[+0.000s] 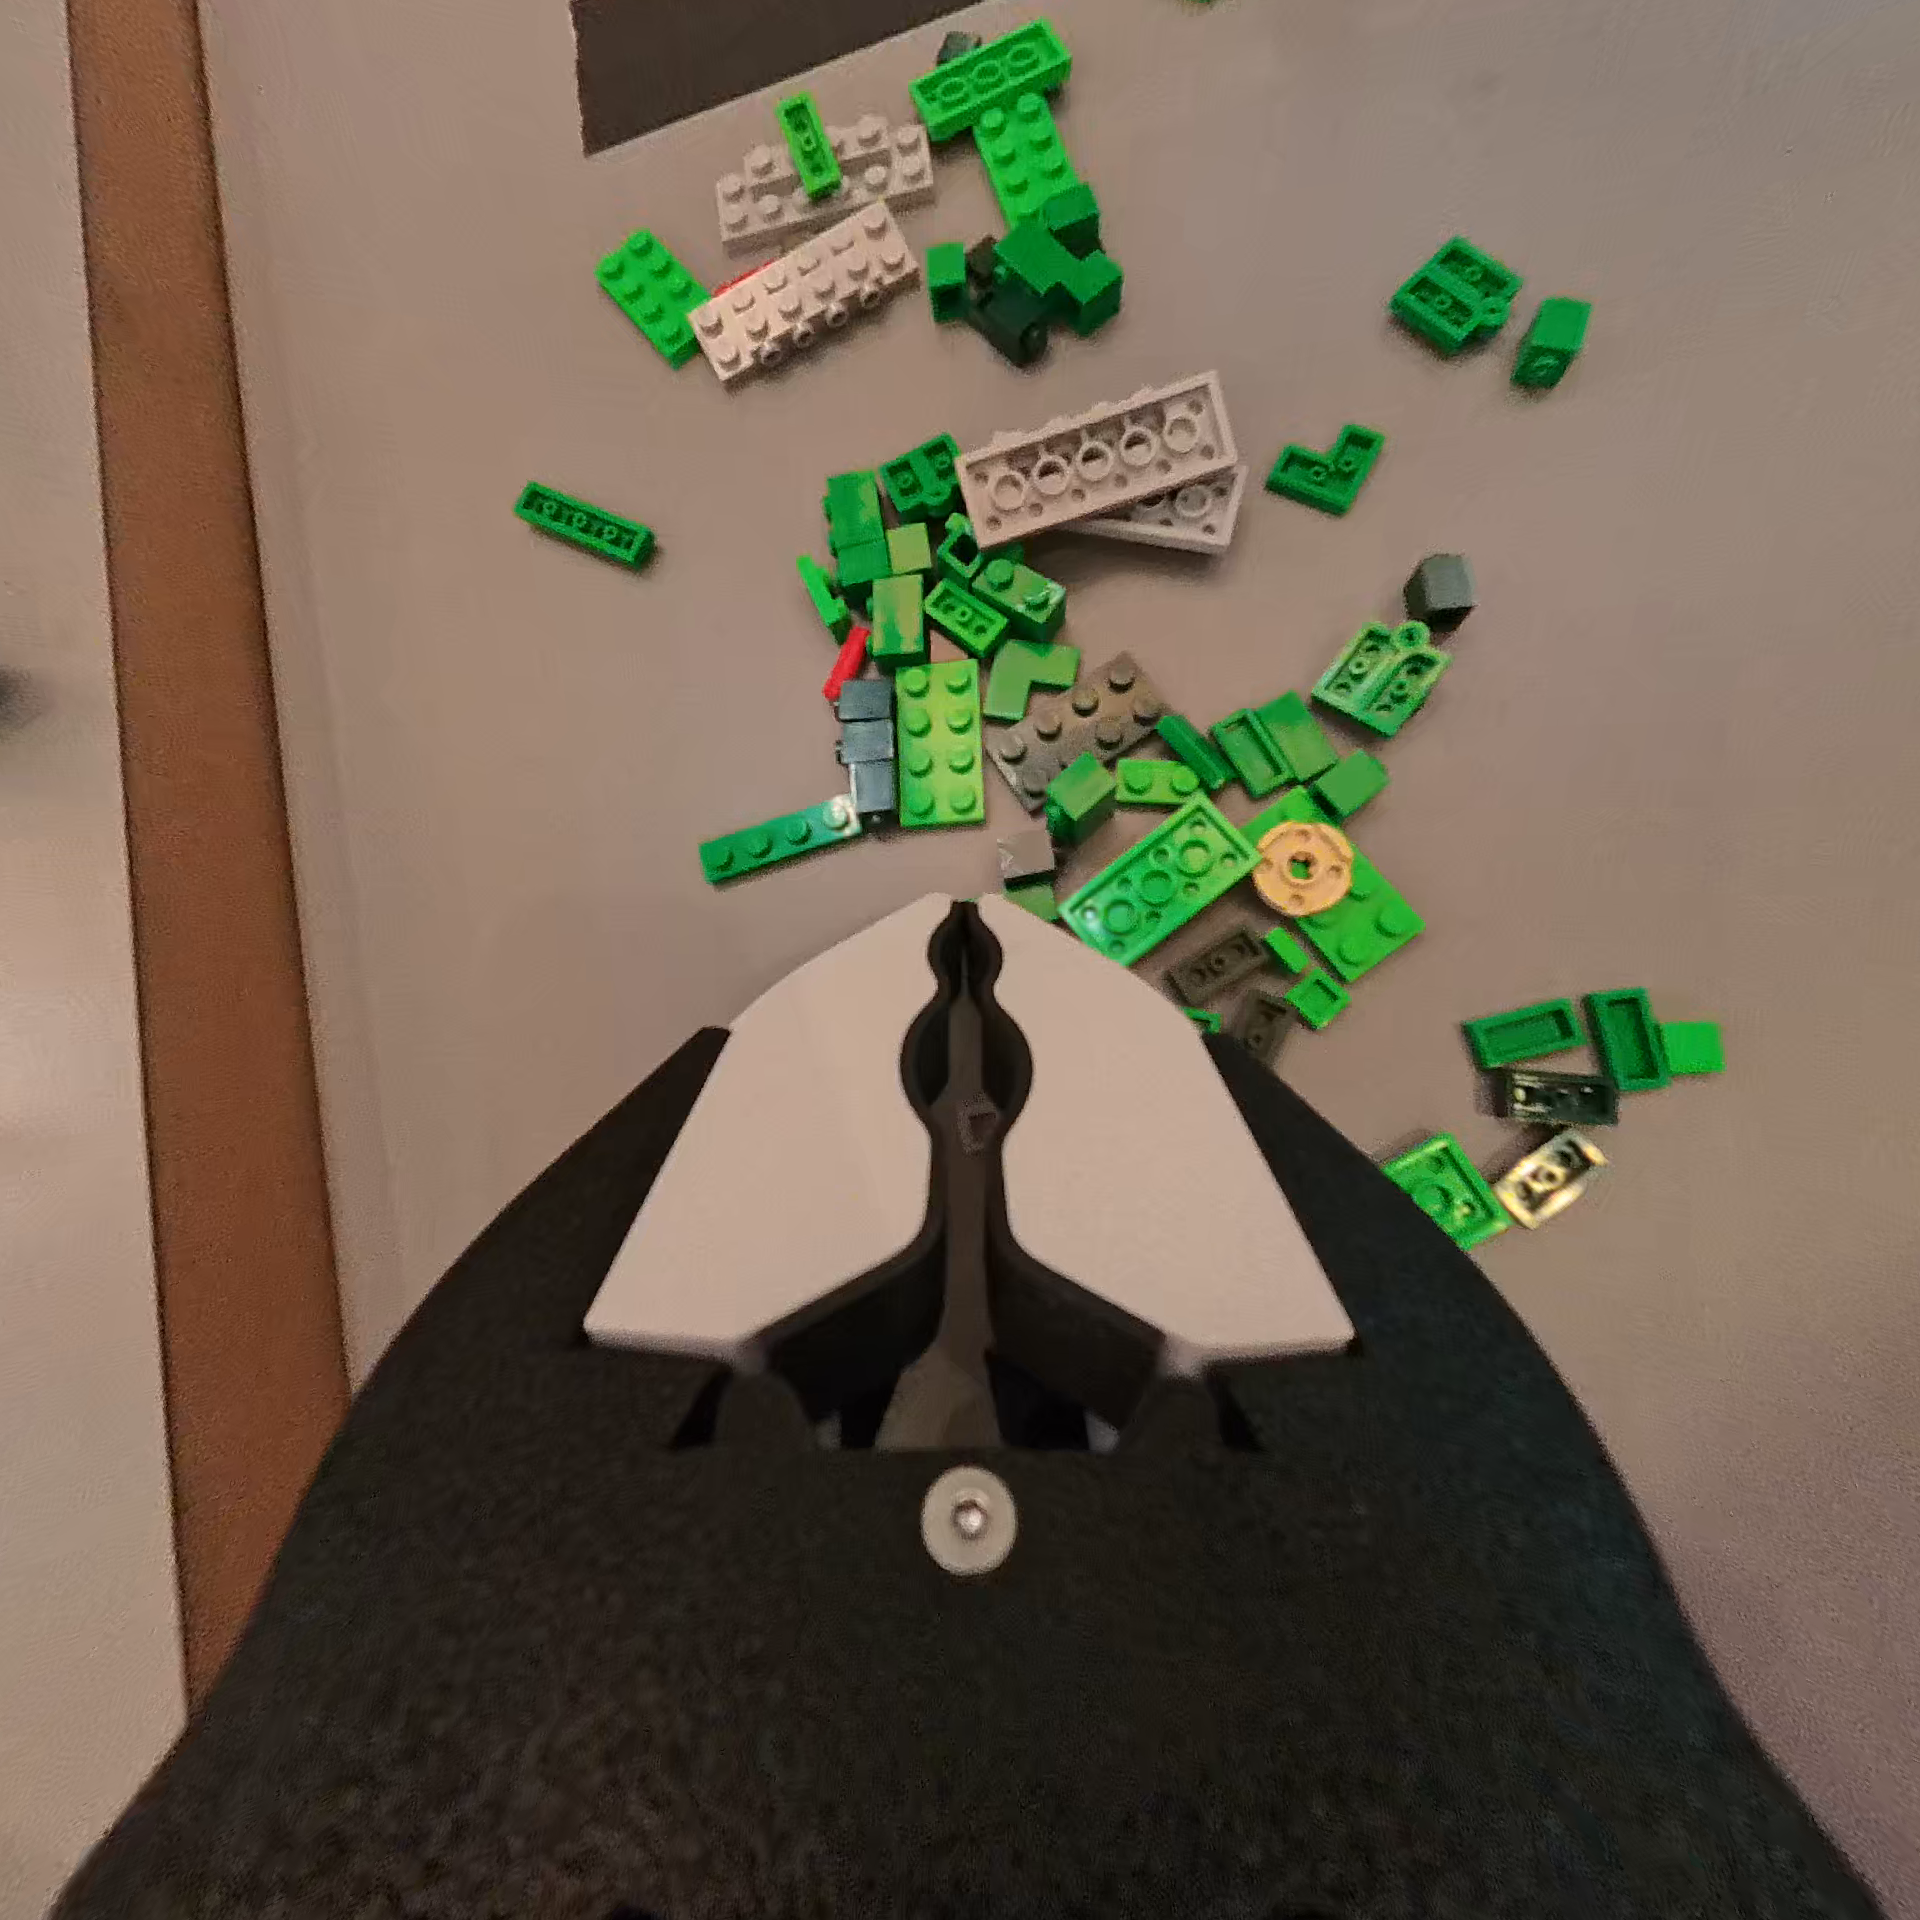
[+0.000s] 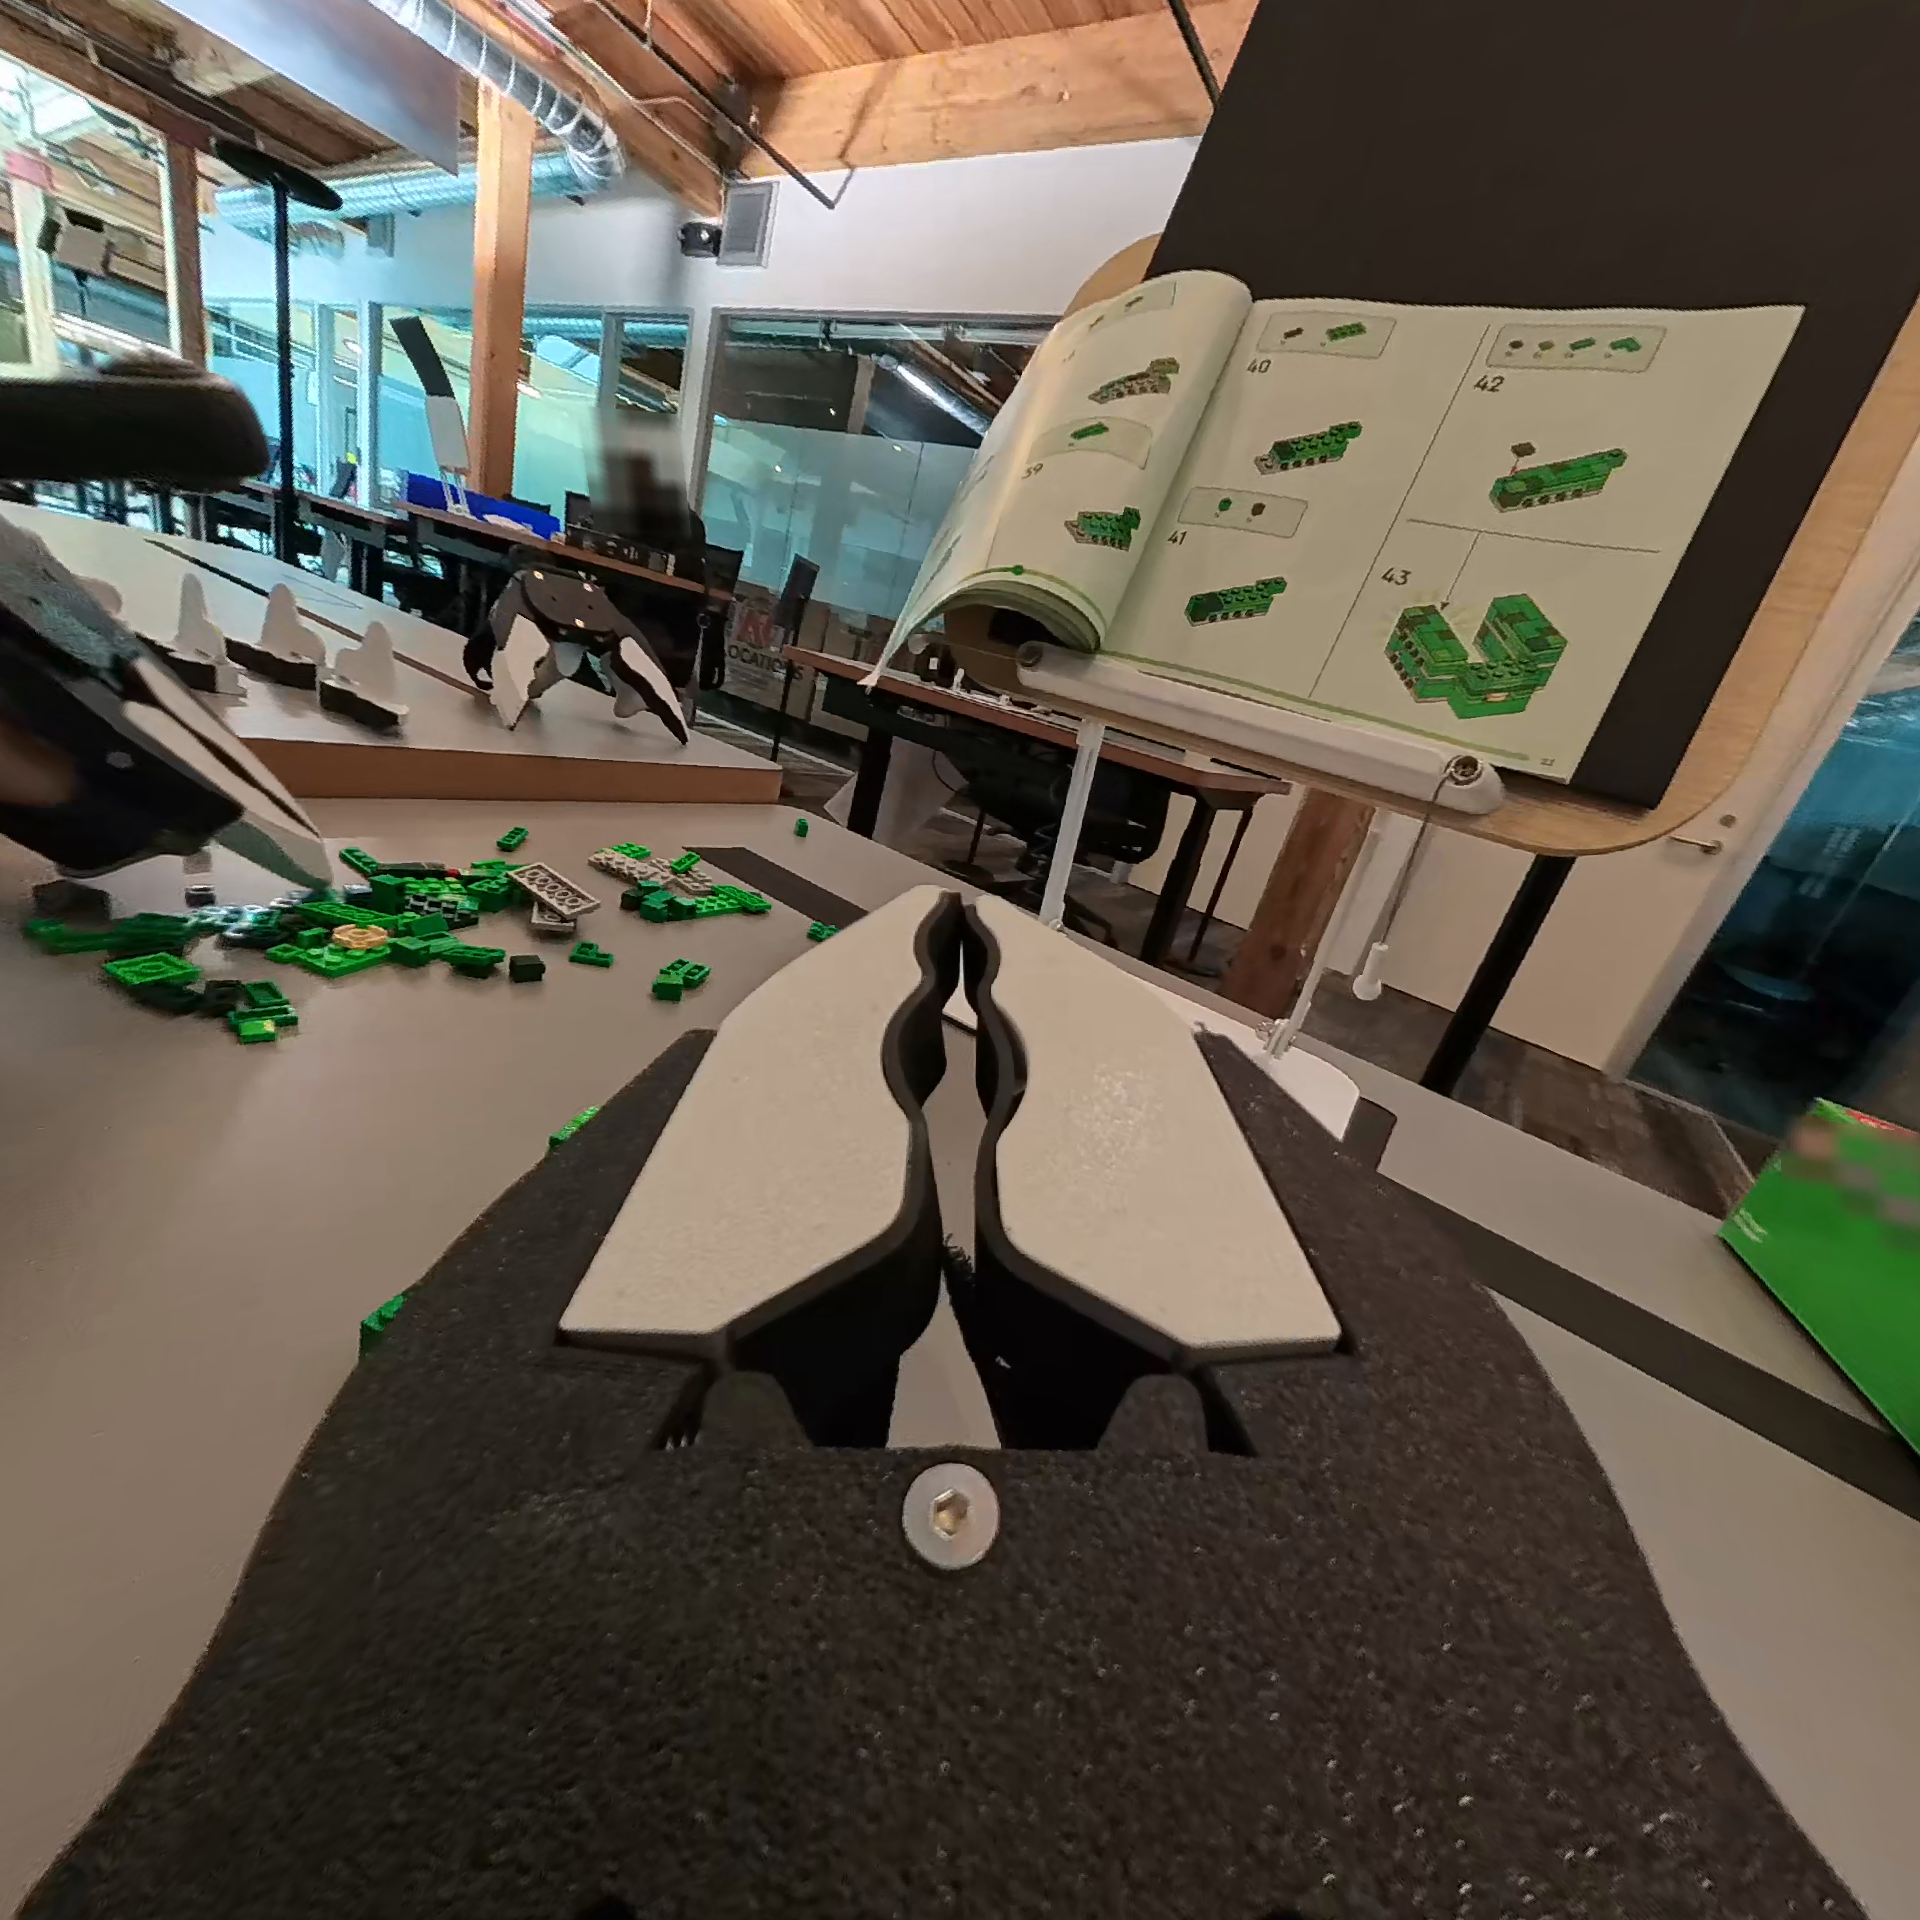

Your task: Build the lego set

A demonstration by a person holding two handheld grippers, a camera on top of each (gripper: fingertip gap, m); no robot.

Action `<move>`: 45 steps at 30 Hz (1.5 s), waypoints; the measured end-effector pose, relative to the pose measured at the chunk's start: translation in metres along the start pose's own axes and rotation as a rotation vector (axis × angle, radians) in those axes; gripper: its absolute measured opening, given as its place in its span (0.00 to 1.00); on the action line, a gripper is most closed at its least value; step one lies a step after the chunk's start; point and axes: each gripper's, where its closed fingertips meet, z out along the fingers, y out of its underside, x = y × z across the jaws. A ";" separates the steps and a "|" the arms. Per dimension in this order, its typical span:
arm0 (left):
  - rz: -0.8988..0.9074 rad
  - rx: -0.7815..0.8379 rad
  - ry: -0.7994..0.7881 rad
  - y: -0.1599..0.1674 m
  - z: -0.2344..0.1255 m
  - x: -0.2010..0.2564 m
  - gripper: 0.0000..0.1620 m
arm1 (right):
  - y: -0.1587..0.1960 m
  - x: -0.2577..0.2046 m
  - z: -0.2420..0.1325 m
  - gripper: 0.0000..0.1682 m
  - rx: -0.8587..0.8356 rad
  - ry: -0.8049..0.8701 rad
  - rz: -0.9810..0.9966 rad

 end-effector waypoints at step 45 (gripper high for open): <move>-0.313 -0.428 -0.036 -0.087 0.102 -0.080 0.19 | -0.004 -0.013 -0.001 0.00 0.021 -0.063 0.016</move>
